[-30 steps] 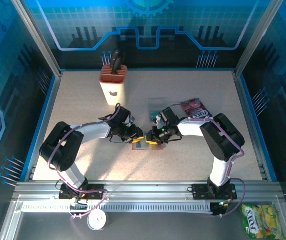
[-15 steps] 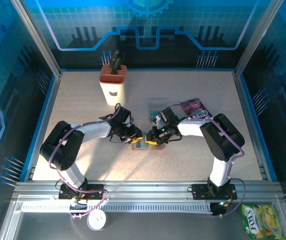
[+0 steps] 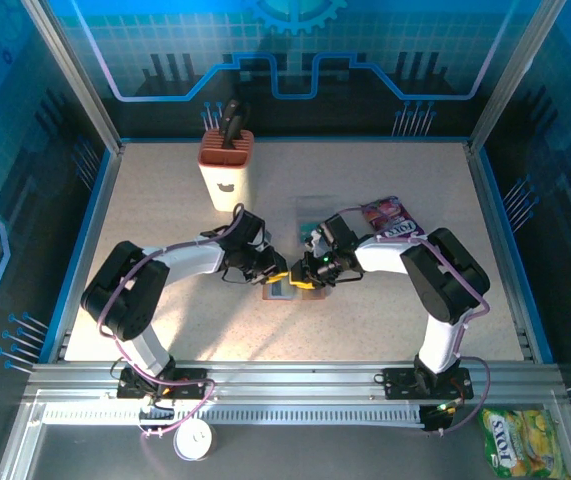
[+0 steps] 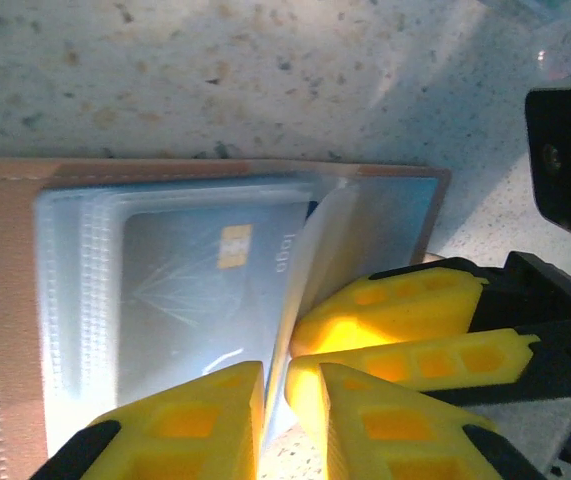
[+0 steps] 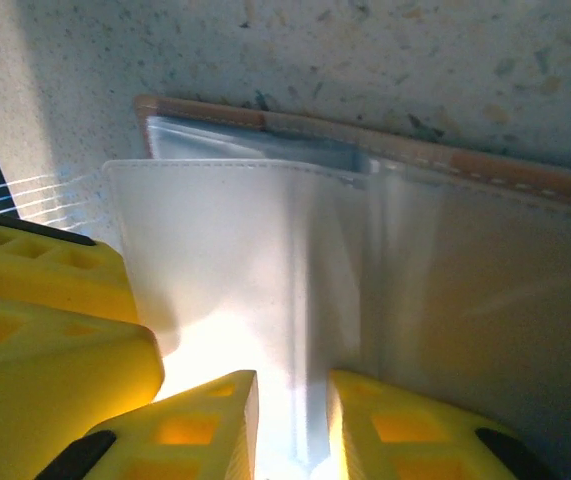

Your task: Take the credit cards out of the card holder

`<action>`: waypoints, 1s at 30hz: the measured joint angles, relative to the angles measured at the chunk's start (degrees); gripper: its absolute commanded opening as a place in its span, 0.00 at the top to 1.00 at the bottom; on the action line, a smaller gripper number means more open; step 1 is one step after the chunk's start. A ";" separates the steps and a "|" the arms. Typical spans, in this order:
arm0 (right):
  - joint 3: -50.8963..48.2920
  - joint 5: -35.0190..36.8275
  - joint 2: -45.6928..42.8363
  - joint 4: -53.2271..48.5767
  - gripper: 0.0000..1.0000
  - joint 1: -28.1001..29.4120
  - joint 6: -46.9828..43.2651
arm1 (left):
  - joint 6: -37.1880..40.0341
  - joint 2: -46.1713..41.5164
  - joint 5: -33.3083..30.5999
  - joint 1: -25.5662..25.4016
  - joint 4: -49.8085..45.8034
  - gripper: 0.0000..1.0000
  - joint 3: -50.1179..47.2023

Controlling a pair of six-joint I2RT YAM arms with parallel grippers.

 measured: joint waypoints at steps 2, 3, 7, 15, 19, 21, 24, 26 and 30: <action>-0.02 0.52 -1.11 -0.61 0.73 -0.07 -0.02 | 0.00 0.00 0.00 -0.31 -0.07 0.78 0.63; -0.07 0.70 -1.57 -0.92 0.73 -0.26 -0.02 | 0.00 0.00 0.09 -0.35 -0.04 0.78 0.85; -0.11 0.90 -4.11 -2.38 0.73 -1.44 -0.31 | -0.13 0.09 0.09 -0.98 0.09 0.78 1.57; -2.25 1.05 -11.39 -4.98 0.73 -6.51 -2.49 | -0.15 2.78 0.13 -3.34 0.00 0.80 3.80; -4.31 1.03 -13.84 -6.64 0.73 -9.07 -3.93 | -0.15 4.13 0.02 -4.28 -0.07 0.80 5.49; -5.03 1.03 -14.60 -7.28 0.73 -9.99 -4.42 | -0.15 4.66 -0.04 -4.68 -0.09 0.79 6.12; -5.70 1.01 -15.58 -7.80 0.73 -10.86 -4.85 | -0.15 5.70 -0.04 -5.27 -0.13 0.79 7.15; -6.01 1.01 -16.31 -8.00 0.73 -11.15 -5.11 | -0.15 6.45 -0.04 -5.62 -0.15 0.77 7.87; -6.64 1.03 -17.51 -8.26 0.72 -11.34 -5.31 | -0.17 7.32 -0.07 -5.97 -0.15 0.70 8.63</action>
